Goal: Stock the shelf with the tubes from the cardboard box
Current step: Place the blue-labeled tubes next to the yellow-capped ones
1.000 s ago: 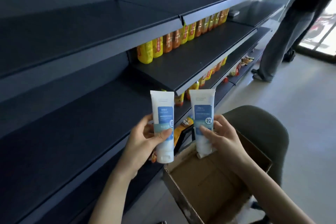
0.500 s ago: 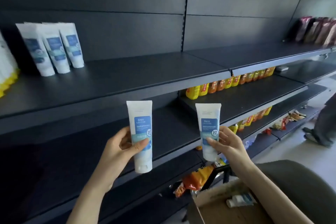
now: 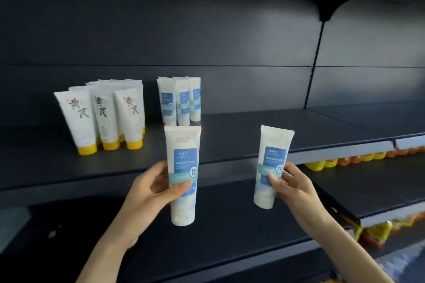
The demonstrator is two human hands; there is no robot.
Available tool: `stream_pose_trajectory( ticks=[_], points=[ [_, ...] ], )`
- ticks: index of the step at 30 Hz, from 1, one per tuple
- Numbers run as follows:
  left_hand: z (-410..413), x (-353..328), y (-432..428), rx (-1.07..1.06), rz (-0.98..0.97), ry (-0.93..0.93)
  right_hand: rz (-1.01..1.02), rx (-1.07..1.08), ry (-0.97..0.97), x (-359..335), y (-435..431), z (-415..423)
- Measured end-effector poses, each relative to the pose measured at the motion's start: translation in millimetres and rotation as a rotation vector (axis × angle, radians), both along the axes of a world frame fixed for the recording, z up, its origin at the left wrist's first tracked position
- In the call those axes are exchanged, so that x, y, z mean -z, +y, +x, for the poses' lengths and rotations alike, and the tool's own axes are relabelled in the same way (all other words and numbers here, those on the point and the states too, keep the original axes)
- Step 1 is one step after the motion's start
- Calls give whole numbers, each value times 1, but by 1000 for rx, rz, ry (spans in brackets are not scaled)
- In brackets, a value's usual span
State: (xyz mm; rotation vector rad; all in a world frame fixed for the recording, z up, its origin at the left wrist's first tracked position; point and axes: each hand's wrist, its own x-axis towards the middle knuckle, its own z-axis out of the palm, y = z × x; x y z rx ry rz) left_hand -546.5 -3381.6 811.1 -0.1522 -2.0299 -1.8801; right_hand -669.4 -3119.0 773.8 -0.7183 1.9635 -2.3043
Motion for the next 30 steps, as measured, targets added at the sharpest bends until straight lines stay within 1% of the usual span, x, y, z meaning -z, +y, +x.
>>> stream_pose_trajectory(
  ticks=[4, 8, 11, 16, 21, 23, 25, 30],
  points=[
    [11, -12, -35, -85, 8, 53, -92, -107, -16, -23, -50, -10],
    [15, -21, -56, -146, 10, 103, -80, -152, 23, -51, -91, -32],
    [16, -24, -65, -183, 20, 126, -66, -145, 36, -68, -118, -58],
    [14, -32, -79, -242, 9, 157, 38, -15, 69, -78, -156, -118],
    [4, -40, -83, -283, -36, 163, 137, 108, 41, -81, -187, -171],
    [0, -43, -83, -295, -35, 158, 219, 153, 69, -79, -197, -188],
    [-5, -46, -84, -305, -38, 155, 304, 174, 106, -75, -207, -200],
    [-19, -47, -86, -327, -13, 144, 377, 176, 126, -72, -223, -221]
  ],
)
